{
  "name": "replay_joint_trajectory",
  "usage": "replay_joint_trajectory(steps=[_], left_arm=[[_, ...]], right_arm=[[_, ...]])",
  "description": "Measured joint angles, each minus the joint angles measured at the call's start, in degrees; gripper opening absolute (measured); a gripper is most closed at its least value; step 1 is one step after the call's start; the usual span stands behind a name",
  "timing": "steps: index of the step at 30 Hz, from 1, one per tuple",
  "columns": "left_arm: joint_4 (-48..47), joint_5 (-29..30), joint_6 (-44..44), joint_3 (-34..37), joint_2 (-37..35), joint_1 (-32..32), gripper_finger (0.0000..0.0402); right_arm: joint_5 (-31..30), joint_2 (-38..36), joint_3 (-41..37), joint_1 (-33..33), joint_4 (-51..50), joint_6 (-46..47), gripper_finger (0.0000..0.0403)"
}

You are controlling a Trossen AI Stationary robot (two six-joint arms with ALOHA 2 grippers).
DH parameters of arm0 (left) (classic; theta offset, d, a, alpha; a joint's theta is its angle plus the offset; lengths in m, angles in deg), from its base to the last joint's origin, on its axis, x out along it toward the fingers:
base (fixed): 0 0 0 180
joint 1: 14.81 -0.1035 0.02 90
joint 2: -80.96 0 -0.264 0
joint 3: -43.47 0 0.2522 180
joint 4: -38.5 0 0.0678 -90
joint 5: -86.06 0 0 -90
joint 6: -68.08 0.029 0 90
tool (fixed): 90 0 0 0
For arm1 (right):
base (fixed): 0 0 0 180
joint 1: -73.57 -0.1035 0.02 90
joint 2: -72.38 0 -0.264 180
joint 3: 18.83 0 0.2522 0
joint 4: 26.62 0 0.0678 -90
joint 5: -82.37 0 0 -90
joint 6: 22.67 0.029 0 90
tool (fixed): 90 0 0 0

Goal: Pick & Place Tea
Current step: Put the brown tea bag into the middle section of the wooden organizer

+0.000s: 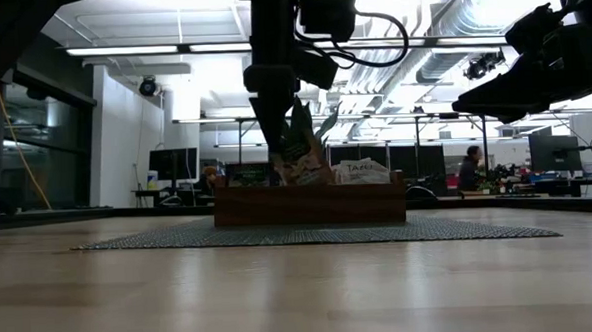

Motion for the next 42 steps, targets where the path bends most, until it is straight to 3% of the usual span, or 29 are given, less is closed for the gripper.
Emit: replay_joint_trajectory(steps=[9, 17, 22, 31, 42], left_arm=[[0.07, -1.67, 0.27, 0.0, 0.0, 0.0, 0.0004], [0.2, -1.47, 0.24, 0.0, 0.0, 0.0, 0.0077], [0.83, 2.89, -0.38, 0.0, 0.0, 0.0, 0.0118], [-1.27, 5.8, -4.26, 0.0, 0.0, 0.78, 0.0126], [-5.05, -5.1, -7.42, -0.07, -1.79, 7.69, 0.0127]], right_arm=[[0.0, 0.01, 0.0, 0.0, 0.0, 0.01, 0.0162], [0.0, 0.0, 0.0, 0.0, 0.0, 0.0, 0.0156], [0.0, 0.01, 0.01, 0.0, 0.0, 0.0, 0.0159], [0.0, 0.01, 0.0, 0.0, 0.0, 0.0, 0.0158], [0.0, 0.01, 0.0, 0.0, 0.0, -0.01, 0.0158]])
